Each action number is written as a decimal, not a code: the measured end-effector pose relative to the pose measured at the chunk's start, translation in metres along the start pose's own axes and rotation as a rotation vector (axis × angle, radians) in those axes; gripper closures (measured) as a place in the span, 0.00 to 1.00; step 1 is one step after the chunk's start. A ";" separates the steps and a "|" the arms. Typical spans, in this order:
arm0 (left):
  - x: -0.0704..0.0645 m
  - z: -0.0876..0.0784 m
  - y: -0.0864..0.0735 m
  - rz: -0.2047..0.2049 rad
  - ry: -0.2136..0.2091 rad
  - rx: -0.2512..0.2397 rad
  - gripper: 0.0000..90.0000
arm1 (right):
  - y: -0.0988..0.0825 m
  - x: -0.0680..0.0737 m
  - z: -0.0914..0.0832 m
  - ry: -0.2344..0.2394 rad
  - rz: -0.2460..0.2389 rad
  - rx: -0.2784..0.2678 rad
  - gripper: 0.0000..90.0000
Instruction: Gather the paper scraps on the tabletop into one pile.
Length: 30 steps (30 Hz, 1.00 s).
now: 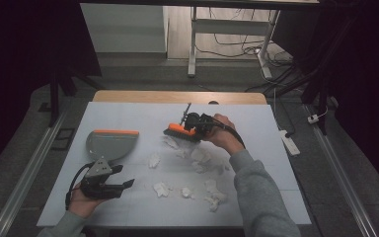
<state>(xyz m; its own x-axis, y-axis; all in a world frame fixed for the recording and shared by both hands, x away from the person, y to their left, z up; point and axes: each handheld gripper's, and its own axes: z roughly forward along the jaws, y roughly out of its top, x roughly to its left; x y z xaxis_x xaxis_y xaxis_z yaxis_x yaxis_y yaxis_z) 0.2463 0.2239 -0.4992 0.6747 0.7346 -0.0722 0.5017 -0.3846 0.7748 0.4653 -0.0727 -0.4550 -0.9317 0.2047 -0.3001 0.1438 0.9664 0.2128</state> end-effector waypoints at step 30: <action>0.002 -0.001 -0.001 -0.010 0.010 -0.009 0.36 | 0.020 0.015 0.003 -0.012 -0.057 -0.042 0.78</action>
<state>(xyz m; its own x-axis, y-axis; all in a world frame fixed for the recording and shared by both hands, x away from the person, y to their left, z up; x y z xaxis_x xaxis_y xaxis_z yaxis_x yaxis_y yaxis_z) 0.2469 0.2267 -0.4991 0.6642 0.7440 -0.0736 0.5036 -0.3725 0.7795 0.4550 -0.0503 -0.4577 -0.9338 0.1516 -0.3242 0.0762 0.9693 0.2338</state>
